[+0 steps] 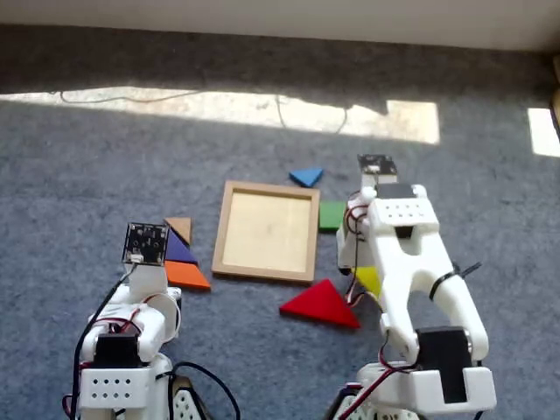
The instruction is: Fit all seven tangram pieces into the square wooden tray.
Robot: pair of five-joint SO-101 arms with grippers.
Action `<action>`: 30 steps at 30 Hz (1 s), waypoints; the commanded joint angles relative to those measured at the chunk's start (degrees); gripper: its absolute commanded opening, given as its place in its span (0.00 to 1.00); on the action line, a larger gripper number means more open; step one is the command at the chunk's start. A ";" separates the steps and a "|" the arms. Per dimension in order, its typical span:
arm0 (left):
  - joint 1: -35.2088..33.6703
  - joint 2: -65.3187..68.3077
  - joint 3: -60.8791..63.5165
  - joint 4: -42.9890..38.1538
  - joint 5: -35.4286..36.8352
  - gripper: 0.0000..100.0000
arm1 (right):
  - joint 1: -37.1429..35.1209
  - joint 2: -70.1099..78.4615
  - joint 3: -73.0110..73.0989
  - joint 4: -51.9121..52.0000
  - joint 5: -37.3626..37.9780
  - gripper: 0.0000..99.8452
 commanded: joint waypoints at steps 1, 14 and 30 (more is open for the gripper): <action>0.84 -0.48 1.45 -0.88 -0.44 0.01 | -4.62 -5.05 -5.58 0.40 0.18 0.18; 0.84 -0.48 1.45 -0.88 -0.44 0.01 | -20.44 -5.05 -12.97 -14.11 -5.63 0.17; 0.84 -0.48 1.45 -0.88 -0.44 0.01 | -23.87 10.15 -17.01 -18.33 -11.60 0.17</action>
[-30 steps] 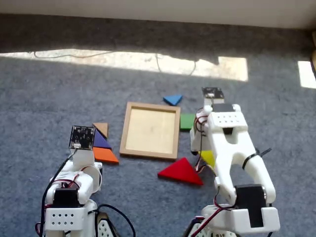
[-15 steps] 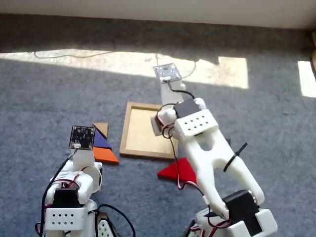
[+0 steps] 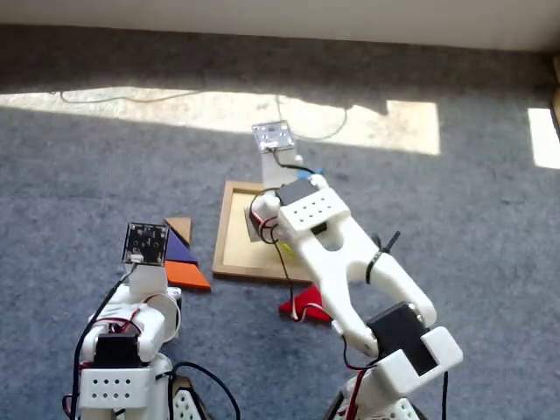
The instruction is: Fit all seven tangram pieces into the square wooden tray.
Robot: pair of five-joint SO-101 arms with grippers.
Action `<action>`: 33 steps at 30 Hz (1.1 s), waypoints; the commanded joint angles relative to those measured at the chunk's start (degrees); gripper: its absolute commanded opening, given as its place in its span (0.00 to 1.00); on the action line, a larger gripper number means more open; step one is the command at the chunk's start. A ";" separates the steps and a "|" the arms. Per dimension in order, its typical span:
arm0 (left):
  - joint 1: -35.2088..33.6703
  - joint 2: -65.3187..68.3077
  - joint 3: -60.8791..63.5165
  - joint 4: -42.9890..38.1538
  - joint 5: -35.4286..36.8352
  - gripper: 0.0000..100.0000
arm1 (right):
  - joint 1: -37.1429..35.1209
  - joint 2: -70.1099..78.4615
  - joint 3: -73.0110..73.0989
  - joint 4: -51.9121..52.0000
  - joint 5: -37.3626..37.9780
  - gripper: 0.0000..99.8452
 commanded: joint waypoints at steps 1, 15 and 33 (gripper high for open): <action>0.84 -0.48 1.45 -0.88 -0.44 0.01 | -0.13 -0.92 -3.74 -1.19 -0.62 0.17; 0.84 -0.48 1.45 -0.88 -0.44 0.01 | 1.80 -1.10 -4.09 -0.92 -1.76 0.17; 0.84 -0.48 1.45 -0.88 -0.44 0.01 | 5.58 6.64 -1.19 -9.01 5.19 0.17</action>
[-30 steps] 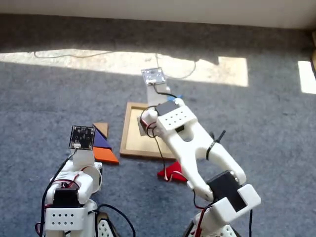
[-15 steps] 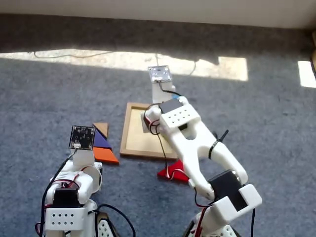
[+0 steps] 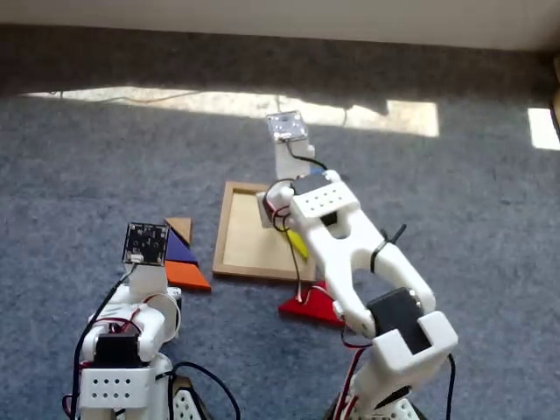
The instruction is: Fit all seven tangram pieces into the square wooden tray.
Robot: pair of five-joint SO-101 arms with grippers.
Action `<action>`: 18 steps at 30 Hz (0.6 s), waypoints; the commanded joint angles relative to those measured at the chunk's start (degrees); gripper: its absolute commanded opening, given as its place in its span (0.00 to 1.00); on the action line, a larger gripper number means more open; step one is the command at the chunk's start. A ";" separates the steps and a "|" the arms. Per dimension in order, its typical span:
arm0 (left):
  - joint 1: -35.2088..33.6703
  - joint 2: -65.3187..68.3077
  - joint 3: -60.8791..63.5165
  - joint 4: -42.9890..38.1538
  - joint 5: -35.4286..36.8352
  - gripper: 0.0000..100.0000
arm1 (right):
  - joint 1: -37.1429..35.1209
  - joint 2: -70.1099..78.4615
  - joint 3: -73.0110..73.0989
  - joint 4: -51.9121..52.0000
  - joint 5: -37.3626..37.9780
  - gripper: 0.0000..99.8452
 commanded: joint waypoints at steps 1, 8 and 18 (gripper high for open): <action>0.84 -0.48 1.45 -0.88 -0.44 0.01 | 0.66 2.15 -0.57 -0.57 0.44 0.17; 0.84 -0.48 1.45 -0.88 -0.44 0.01 | -1.36 0.92 -0.84 12.09 0.44 0.17; 0.84 -0.48 1.45 -0.88 -0.44 0.01 | -2.59 -0.40 -1.01 17.19 0.44 0.17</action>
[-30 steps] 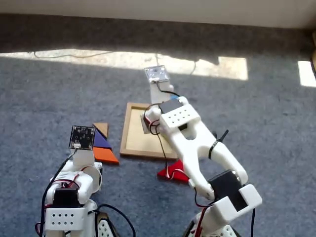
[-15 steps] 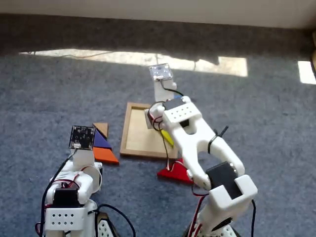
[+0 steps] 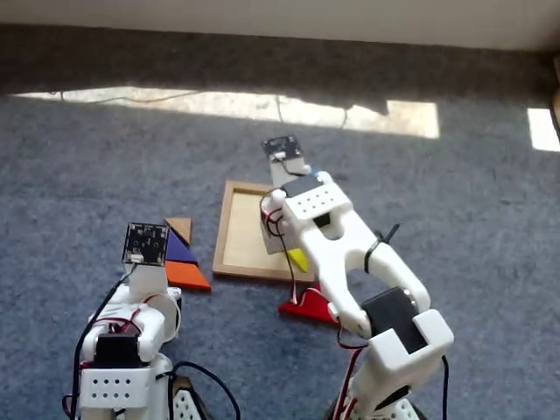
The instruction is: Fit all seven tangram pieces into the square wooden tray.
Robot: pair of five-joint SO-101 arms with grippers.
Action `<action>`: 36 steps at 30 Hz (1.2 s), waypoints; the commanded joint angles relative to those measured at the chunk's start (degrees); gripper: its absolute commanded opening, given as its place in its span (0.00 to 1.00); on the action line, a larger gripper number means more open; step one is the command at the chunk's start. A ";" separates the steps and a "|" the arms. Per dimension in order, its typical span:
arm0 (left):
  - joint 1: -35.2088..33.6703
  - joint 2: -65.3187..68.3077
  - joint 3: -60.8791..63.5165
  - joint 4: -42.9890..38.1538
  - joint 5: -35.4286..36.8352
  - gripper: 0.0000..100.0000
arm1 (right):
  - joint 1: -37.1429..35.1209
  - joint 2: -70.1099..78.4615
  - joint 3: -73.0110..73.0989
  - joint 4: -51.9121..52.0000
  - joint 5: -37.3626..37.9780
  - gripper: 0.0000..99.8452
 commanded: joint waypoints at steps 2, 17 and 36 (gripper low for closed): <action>0.84 -0.48 1.45 -0.88 -0.44 0.01 | -1.01 -3.47 -0.57 4.18 0.53 0.17; 0.84 -0.48 1.45 -0.88 -0.44 0.01 | -0.48 -32.40 15.87 10.42 28.75 0.18; 0.84 -0.48 1.45 -0.88 -0.44 0.01 | -5.05 -34.24 38.02 -3.65 42.20 0.38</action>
